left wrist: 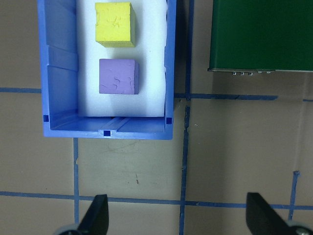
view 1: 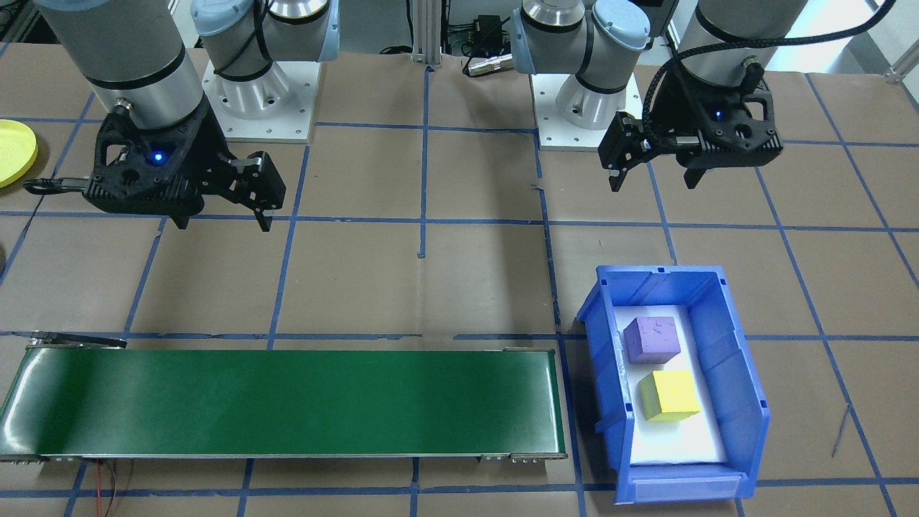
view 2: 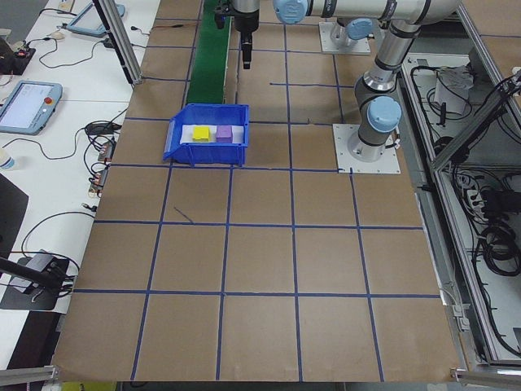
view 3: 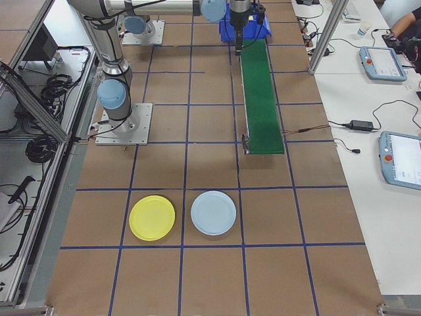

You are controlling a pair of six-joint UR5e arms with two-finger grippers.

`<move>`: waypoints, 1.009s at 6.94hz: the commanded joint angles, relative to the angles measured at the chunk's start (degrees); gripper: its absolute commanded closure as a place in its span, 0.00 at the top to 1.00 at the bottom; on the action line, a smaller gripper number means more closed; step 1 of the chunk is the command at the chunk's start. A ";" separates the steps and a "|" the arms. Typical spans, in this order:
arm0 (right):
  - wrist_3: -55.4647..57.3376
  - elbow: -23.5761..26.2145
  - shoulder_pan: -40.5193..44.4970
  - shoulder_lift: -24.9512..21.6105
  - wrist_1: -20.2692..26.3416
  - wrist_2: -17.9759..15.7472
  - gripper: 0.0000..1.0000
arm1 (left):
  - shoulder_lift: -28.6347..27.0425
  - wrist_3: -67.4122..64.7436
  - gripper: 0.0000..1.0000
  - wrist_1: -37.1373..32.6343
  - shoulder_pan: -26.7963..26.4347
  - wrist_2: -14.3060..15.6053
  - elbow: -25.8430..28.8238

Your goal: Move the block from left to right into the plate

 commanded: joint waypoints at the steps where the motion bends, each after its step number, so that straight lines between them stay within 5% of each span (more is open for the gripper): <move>1: -0.50 0.05 0.00 0.00 0.00 -0.08 1.00 | -0.50 0.02 1.00 0.14 0.26 0.20 0.17; 3: -0.33 0.06 0.00 0.00 0.00 -0.08 1.00 | -3.99 0.20 1.00 0.58 1.40 -0.06 1.91; 5: 0.11 0.58 0.00 0.00 0.00 0.01 1.00 | -10.67 7.53 1.00 7.75 6.40 -4.17 0.70; 7: 0.11 0.58 0.00 0.00 0.00 0.01 1.00 | -16.12 13.36 1.00 11.71 10.44 -3.67 0.18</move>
